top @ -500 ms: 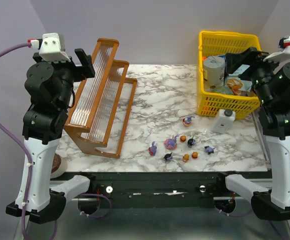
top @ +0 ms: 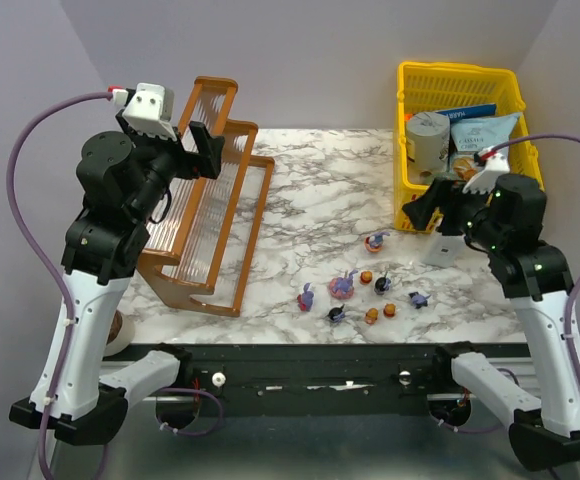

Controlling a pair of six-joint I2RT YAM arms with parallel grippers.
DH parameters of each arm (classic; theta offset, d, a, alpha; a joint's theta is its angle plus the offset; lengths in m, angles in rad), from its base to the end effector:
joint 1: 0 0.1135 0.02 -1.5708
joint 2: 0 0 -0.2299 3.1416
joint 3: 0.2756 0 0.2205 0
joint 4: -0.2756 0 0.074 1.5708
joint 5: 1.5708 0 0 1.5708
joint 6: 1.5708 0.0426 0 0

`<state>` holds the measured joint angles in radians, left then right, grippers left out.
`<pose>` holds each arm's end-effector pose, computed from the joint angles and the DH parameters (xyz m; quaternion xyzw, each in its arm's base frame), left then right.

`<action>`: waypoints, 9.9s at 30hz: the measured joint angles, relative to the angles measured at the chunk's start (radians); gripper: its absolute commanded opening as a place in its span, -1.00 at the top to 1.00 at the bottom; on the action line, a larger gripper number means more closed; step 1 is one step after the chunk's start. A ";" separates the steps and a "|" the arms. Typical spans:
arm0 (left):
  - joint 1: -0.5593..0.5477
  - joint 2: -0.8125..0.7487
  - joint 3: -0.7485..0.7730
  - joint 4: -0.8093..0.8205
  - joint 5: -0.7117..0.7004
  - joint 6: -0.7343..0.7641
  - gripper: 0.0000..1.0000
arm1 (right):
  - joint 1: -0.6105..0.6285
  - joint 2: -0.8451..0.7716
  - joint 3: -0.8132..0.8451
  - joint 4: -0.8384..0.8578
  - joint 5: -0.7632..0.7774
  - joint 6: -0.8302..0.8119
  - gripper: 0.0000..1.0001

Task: Place and organize the plastic toys onto the shelf

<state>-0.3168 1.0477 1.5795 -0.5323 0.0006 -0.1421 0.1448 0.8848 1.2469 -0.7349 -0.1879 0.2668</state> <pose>0.1655 -0.0543 0.4719 0.0619 0.7046 -0.1610 0.6884 0.1566 0.0309 0.3805 -0.0027 0.8240 0.1906 0.5337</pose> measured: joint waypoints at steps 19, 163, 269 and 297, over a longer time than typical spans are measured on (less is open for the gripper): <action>-0.002 0.060 -0.060 0.137 0.053 -0.047 -0.97 | 0.383 0.158 -0.607 0.457 0.416 0.230 -0.85; 0.002 -0.047 -0.018 -0.272 -0.282 -0.150 -0.98 | 0.991 1.041 0.409 0.681 0.114 -0.150 -0.44; 0.002 -0.053 -0.147 -0.248 -0.148 -0.158 -0.98 | 0.832 0.998 0.720 0.026 0.230 0.366 0.99; 0.002 -0.022 -0.113 -0.298 -0.328 -0.189 -0.98 | 0.845 1.305 1.090 0.036 0.413 0.368 0.99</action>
<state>-0.3153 1.0260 1.4662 -0.8307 -0.3279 -0.3313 0.9901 2.1895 2.3371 -0.6991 0.2253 0.6350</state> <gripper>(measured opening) 0.988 0.023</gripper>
